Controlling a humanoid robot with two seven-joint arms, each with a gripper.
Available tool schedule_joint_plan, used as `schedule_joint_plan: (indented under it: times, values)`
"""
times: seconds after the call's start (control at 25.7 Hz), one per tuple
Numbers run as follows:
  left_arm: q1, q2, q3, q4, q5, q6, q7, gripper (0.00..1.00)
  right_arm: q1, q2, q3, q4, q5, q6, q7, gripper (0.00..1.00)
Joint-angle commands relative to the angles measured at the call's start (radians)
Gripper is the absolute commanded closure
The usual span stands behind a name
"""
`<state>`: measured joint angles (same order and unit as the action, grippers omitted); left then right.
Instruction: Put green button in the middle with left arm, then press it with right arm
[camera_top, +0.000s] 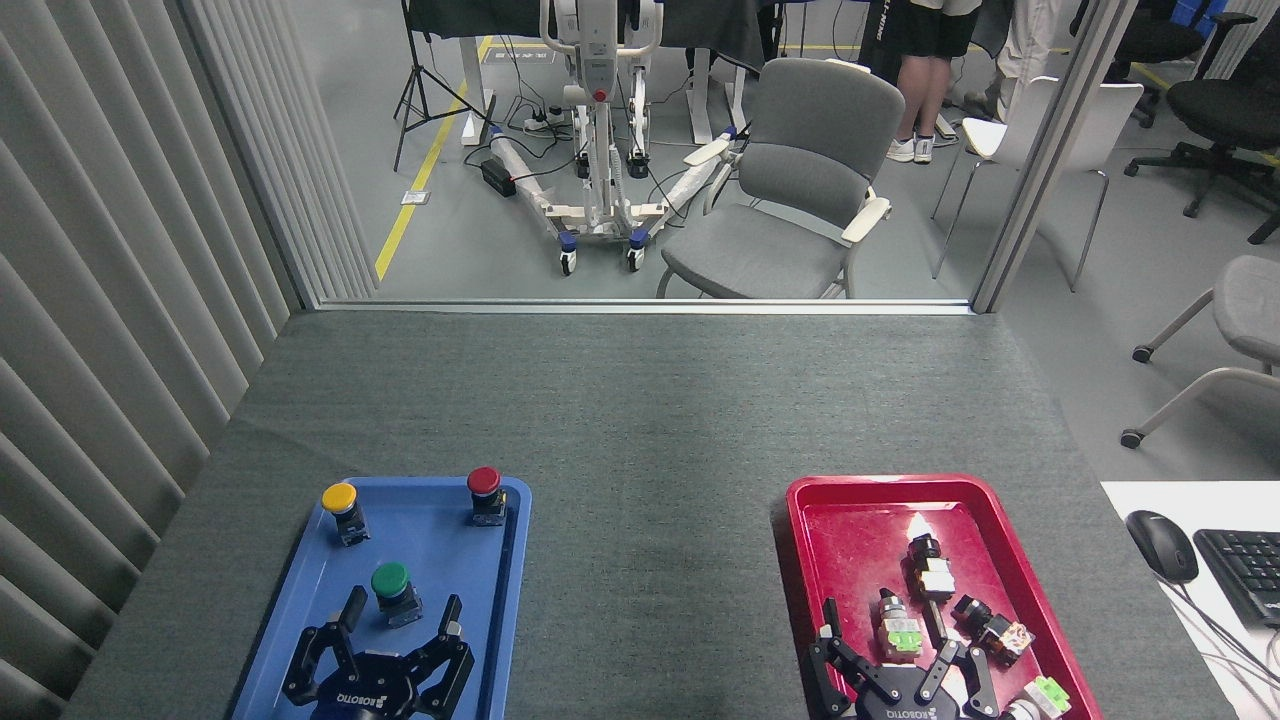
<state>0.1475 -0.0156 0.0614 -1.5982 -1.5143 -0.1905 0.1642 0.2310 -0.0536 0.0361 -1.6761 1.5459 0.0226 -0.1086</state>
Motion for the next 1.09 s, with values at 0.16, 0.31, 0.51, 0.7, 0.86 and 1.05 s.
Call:
schedule_joint_plan:
  times: [0.16,0.31,0.51,0.7,0.86,1.05]
  values:
    - [0.004,0.006,0.002,-0.023,0.036,-0.009,0.020,0.00,-0.010,0.023,-0.001,0.009,0.023,-0.006,-0.005,0.00]
    - [0.018,0.025,0.000,-0.020,0.048,-0.009,0.034,0.00,-0.010,0.027,0.002,0.007,0.062,0.000,-0.005,0.00]
    - [0.026,0.023,0.003,-0.022,0.065,-0.001,0.054,0.00,0.004,0.026,0.007,0.007,0.080,0.002,-0.008,0.00]
    - [0.026,0.026,-0.002,-0.005,0.080,-0.009,0.051,0.00,0.007,0.031,0.002,0.006,0.137,0.002,-0.010,0.00]
    - [0.027,0.025,-0.002,-0.003,0.080,-0.009,0.052,0.00,0.007,0.032,0.001,0.006,0.137,0.000,-0.010,0.00]
    - [0.024,0.025,-0.002,-0.003,0.080,-0.009,0.052,0.00,0.008,0.031,0.001,0.007,0.134,0.002,-0.016,0.00]
